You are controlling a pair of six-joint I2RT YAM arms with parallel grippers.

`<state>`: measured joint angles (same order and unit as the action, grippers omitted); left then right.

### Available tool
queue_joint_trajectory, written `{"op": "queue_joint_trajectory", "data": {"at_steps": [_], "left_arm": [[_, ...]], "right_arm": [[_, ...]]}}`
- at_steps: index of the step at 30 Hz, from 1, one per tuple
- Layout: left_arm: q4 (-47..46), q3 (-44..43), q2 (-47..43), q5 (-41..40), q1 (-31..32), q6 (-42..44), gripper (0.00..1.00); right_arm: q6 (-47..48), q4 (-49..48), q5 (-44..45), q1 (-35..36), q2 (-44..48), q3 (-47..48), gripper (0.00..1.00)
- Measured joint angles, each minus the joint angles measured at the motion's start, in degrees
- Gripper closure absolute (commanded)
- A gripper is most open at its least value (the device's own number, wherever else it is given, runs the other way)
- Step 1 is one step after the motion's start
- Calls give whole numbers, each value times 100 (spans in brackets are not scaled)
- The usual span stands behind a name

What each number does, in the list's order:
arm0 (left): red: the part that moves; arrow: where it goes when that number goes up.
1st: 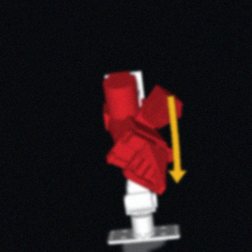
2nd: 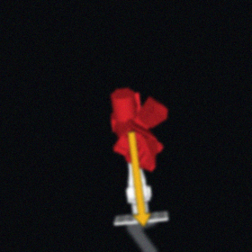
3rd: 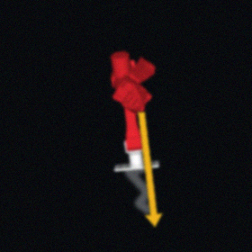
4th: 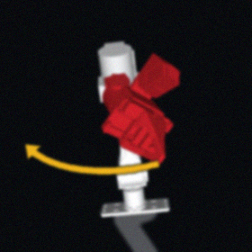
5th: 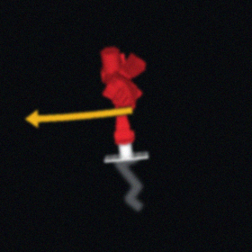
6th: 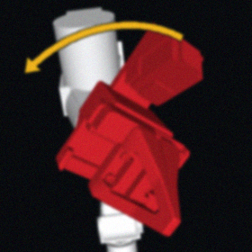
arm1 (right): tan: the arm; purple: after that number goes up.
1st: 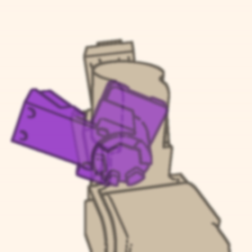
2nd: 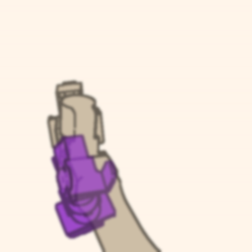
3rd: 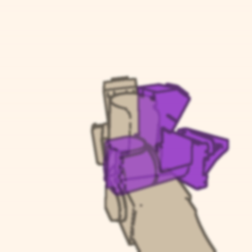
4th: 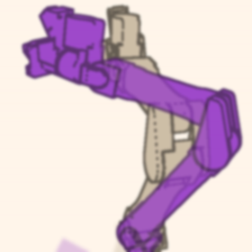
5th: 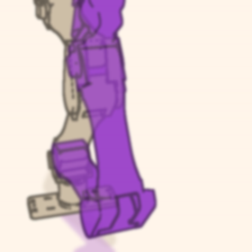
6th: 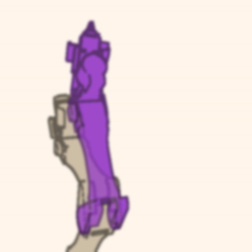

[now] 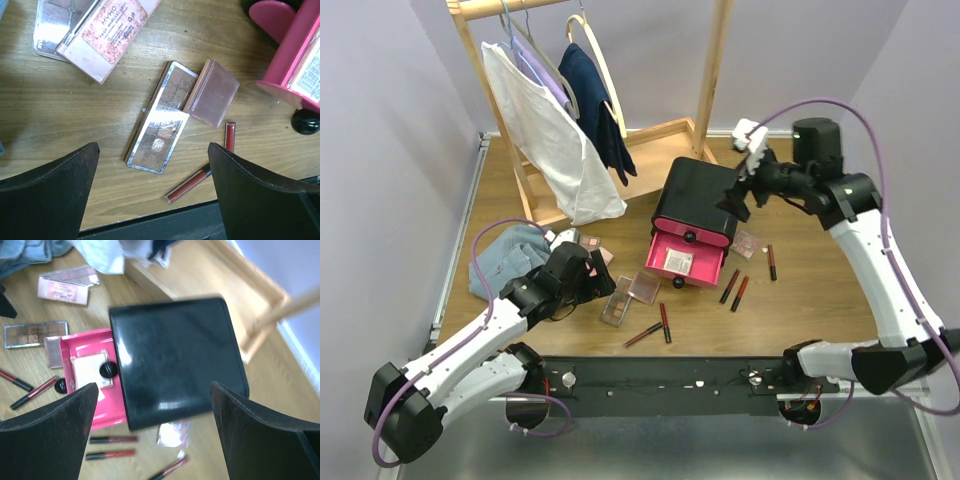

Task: Organize the makeup
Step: Pick up the makeup from the center of the board.

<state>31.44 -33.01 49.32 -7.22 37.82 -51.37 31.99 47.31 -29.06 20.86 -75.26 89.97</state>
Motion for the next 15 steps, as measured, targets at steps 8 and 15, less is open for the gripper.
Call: {"op": "queue_joint_trajectory", "data": {"at_steps": [8,15], "left_arm": [[168,-149,201,127,0,219,1],[275,-181,299,264,0,341,1]], "right_arm": [[-807,-188,-883,-1523,520,-960,0],[-1296,-369,-1211,-2201,839,-1987,0]]}}
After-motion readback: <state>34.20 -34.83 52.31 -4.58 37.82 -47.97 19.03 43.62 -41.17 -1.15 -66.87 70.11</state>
